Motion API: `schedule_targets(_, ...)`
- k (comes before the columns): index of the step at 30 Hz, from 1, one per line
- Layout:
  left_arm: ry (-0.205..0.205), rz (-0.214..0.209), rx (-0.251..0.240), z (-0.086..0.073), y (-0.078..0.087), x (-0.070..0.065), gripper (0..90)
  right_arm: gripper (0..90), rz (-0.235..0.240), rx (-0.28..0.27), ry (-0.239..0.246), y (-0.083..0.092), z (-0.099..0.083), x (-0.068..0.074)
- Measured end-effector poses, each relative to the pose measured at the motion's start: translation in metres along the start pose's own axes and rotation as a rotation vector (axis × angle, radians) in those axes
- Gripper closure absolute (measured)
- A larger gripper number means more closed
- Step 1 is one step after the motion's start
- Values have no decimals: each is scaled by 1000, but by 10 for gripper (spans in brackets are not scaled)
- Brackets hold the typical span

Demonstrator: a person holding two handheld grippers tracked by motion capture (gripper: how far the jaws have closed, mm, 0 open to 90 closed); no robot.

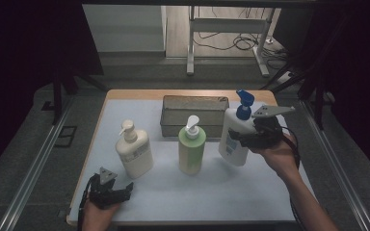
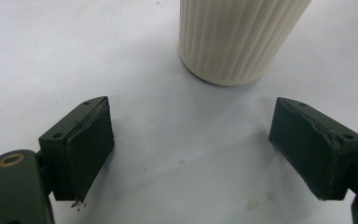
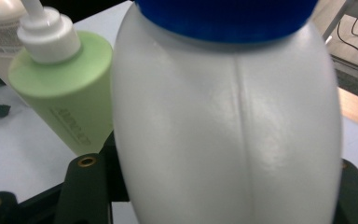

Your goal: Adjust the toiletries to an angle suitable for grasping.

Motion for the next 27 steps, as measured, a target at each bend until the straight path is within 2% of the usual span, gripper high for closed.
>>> schedule_targets(6,0,0,0,0,0,0,135,404,-2,-15,-3,-2,14,-3)
schedule_targets(15,0,0,1,0,0,0,135,404,-1,-29,23,-7,37,-7)
schedule_targets(19,1,-1,1,0,0,0,135,405,4,-38,14,-10,45,-9)
schedule_targets(27,0,-1,1,0,0,0,135,406,-9,-30,25,-18,61,-12)
Point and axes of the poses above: each handheld gripper's, and its own axes: y roughly backward along the jaws, z roughly out of its top, x roughly to its left, the point moved 5 cm from there along -y, roughly forward along the jaws, and after that the axes turned 10 degrees about y, right-handed, at the moved point
